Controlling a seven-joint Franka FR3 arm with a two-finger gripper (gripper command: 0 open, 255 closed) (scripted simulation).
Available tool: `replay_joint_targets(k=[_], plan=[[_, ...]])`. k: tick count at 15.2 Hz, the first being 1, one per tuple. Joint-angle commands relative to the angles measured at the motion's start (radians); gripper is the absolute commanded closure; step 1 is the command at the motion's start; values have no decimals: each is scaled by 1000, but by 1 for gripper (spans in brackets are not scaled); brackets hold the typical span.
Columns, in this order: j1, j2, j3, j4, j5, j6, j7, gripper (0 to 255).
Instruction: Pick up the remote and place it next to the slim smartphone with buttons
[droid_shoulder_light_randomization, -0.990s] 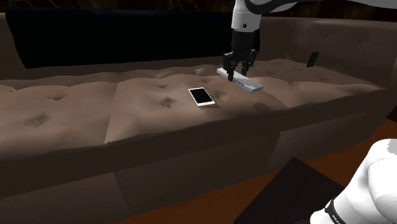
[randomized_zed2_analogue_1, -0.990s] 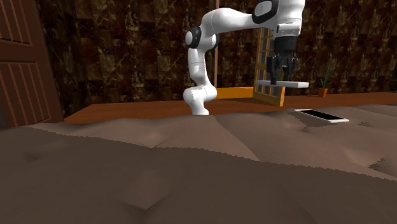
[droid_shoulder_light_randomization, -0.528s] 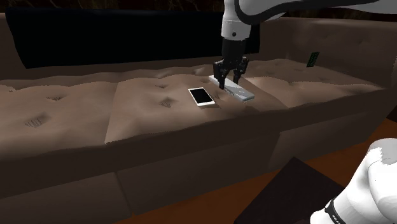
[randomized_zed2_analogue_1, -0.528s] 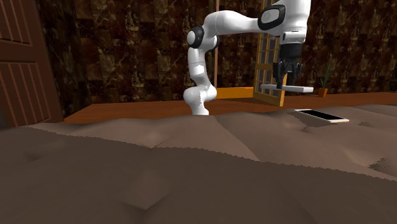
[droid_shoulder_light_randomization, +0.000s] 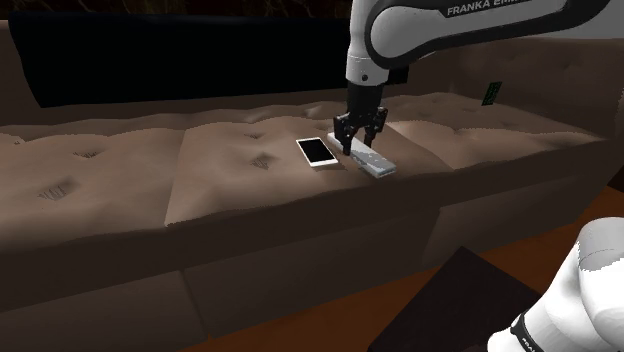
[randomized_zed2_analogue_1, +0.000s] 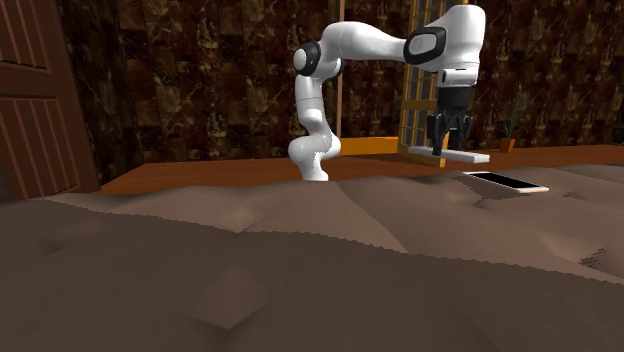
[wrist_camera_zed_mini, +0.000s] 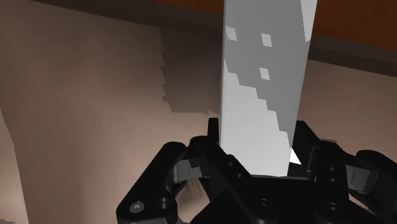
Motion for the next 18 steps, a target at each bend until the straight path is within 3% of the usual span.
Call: replay_joint_targets(k=[1, 11, 12, 17, 18], plan=[[1, 2, 1, -26, 0, 29, 3, 255], [1, 3, 1, -45, 0, 50, 3, 255], [1, 3, 1, -45, 0, 50, 3, 0], [1, 3, 1, -45, 0, 50, 3, 0], [1, 1, 1, -15, 0, 16, 3, 0]])
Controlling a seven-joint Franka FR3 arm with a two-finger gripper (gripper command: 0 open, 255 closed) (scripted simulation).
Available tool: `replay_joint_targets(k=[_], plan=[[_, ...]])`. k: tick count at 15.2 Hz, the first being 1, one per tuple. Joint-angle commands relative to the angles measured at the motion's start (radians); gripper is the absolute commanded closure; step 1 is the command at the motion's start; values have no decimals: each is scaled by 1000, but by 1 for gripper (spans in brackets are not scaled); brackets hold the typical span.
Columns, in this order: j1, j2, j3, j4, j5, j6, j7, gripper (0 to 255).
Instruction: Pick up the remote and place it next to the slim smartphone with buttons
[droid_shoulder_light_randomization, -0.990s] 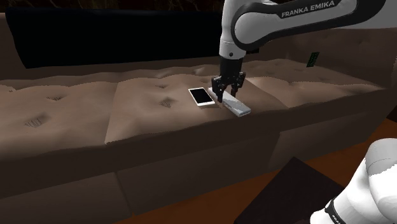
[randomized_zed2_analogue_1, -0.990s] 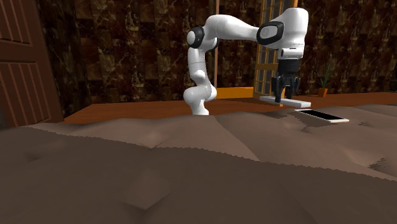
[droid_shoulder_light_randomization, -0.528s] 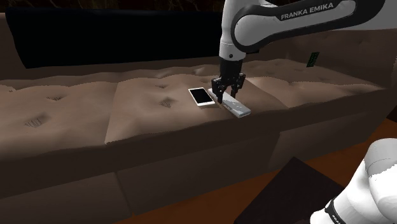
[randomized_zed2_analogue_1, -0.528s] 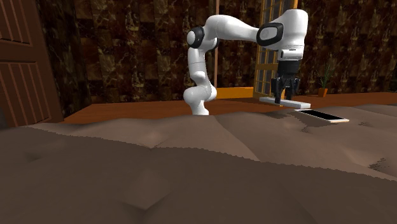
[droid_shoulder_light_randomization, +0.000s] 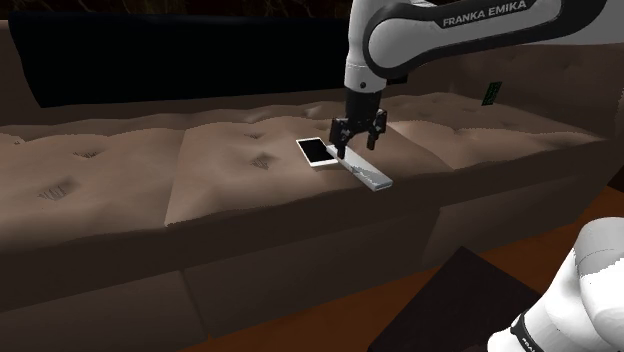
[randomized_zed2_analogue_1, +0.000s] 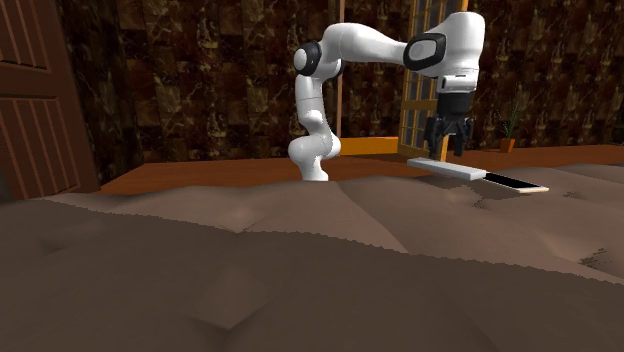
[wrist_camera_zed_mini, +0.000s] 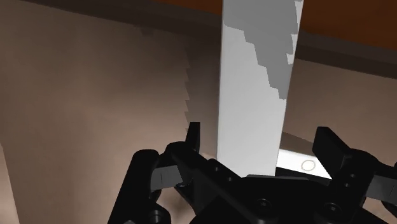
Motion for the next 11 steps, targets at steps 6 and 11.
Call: replay_joint_targets(k=[6, 11], plan=[[1, -3, 1, 110, 1, -113, -2, 0], [1, -3, 1, 110, 1, -113, -2, 0]])
